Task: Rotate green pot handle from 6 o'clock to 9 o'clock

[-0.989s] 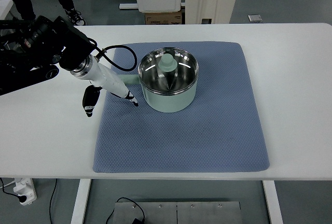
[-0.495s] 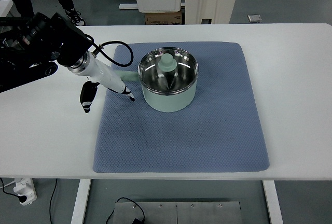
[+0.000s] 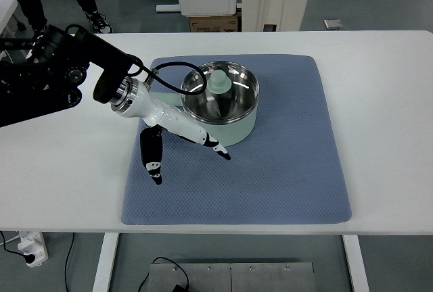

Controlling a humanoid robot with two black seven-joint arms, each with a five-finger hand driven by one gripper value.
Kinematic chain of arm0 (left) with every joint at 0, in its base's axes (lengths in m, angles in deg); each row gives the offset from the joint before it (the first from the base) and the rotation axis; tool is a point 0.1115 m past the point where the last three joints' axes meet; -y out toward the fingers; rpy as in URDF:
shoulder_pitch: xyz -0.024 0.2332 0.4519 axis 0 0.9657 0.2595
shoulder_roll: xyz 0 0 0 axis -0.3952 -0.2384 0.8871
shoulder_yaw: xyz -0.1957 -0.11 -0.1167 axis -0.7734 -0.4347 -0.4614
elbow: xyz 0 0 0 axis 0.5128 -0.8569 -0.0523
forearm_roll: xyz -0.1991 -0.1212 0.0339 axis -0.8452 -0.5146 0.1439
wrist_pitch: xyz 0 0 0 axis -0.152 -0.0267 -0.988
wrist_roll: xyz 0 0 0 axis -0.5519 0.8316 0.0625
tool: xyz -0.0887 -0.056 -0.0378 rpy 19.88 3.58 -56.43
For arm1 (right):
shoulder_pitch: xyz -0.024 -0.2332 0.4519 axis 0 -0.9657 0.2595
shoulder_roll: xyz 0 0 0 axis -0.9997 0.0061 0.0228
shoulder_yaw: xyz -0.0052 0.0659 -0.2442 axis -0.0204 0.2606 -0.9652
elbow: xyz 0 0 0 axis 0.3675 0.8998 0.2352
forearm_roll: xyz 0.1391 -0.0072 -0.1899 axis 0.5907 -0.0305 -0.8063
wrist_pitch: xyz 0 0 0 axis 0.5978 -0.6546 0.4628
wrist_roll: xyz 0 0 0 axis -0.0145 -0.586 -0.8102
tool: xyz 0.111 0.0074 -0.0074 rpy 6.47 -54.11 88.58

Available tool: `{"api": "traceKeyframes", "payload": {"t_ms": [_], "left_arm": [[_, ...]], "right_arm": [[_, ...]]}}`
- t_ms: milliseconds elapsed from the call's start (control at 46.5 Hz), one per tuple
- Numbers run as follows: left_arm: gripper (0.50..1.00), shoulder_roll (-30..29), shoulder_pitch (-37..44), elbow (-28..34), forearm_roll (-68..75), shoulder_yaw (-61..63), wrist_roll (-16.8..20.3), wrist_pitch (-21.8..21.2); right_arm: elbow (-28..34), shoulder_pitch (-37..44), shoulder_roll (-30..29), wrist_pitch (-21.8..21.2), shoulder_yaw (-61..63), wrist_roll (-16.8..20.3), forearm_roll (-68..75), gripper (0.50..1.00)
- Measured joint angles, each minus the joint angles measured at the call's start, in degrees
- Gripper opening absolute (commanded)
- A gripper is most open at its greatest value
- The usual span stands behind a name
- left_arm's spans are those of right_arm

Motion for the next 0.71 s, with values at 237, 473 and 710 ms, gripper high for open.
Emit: {"api": "traceKeyframes", "payload": {"t_ms": [237, 473, 710], "left_arm": [[1.000, 1.37, 2.94, 4.85, -27.46, -4.99, -0.60, -0.01], [1.000, 3.93, 7.85, 16.95, -48.47, -9.51, 0.01, -3.16], [1.000, 5.22, 12.62, 28.39, -63.30, -11.44, 0.02, -10.21]], "right_arm": [[0.00, 0.02, 0.00, 0.00, -0.03, 0.00, 0.00, 1.000], [0.00, 0.00, 0.00, 0.00, -0.03, 0.00, 0.00, 1.000], [0.00, 0.02, 0.00, 0.00, -0.01, 0.02, 0.00, 1.000]]}}
